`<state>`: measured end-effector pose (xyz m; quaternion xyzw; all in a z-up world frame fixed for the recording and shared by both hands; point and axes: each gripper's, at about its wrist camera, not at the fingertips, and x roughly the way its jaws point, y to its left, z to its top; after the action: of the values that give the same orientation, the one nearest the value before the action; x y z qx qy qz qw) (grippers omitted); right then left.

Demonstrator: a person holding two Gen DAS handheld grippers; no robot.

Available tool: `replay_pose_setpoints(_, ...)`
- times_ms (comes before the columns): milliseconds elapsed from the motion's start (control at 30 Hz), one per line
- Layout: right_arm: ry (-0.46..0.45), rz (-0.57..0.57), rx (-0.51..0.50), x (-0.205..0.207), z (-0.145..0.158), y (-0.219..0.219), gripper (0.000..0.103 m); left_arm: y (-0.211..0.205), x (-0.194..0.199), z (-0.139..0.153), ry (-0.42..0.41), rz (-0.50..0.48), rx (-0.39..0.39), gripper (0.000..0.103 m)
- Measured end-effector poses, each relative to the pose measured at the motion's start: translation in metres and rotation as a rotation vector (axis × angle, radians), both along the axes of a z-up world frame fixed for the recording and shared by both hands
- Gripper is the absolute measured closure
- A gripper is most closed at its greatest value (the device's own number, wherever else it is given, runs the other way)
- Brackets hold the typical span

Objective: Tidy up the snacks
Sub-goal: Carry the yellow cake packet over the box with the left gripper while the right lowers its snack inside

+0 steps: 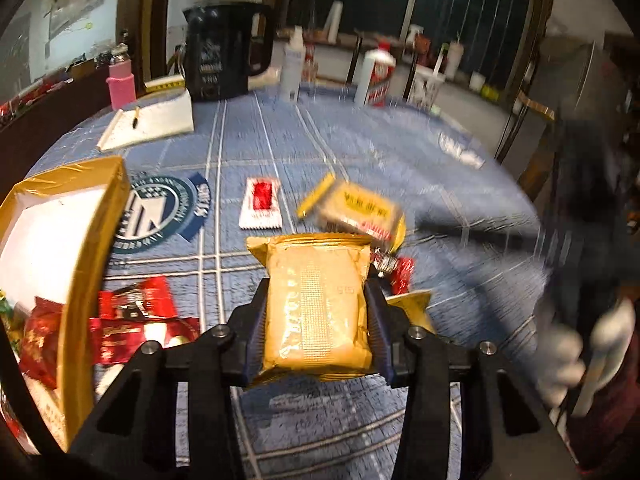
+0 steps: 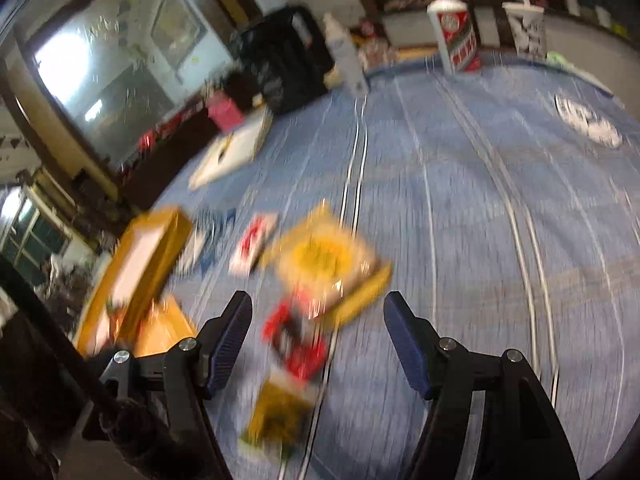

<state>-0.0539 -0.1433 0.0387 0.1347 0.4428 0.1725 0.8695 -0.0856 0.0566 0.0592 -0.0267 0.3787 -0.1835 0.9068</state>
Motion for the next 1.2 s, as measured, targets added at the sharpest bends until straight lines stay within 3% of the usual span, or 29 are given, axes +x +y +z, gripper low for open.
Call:
replay_pose_setpoints(67, 0.025, 0.0, -0.052, -0.015, -0.008, 0.011, 0.036, 0.012, -0.008, 0.009, -0.022, -0.001, -0.039, 0.057)
replay_pose_setpoints(133, 0.034, -0.014, -0.102, -0.027, -0.015, 0.023, 0.045, 0.025, -0.015, 0.016, -0.048, -0.005, -0.07, 0.057)
replay_pose_setpoints(267, 0.014, -0.065, -0.143, -0.039, -0.015, 0.036, 0.048, 0.055, -0.026, 0.026, -0.082, 0.007, -0.12, 0.057)
replay_pose_setpoints(467, 0.024, -0.111, -0.253, -0.048, -0.018, 0.064, 0.062, 0.108, -0.035, 0.035, -0.119, 0.056, -0.144, 0.057)
replay_pose_setpoints(500, 0.023, -0.11, -0.266, -0.049, -0.018, 0.067, 0.069, 0.116, -0.036, 0.037, -0.126, 0.064, -0.141, 0.057)
replay_pose_setpoints(633, 0.003, -0.135, -0.28, -0.057, -0.013, 0.072, 0.074, 0.151, -0.042, 0.04, -0.146, 0.103, -0.127, 0.057)
replay_pose_setpoints(833, -0.048, -0.139, -0.222, -0.07, 0.024, 0.082, 0.074, 0.208, -0.048, 0.05, -0.17, 0.175, -0.127, 0.057)
replay_pose_setpoints(1000, -0.141, -0.066, -0.103, -0.066, 0.085, 0.105, 0.074, 0.242, -0.047, 0.075, -0.211, 0.217, -0.059, 0.057)
replay_pose_setpoints(1200, -0.213, 0.075, 0.017, -0.021, 0.149, 0.16, 0.074, 0.27, -0.018, 0.107, -0.226, 0.246, 0.025, 0.057)
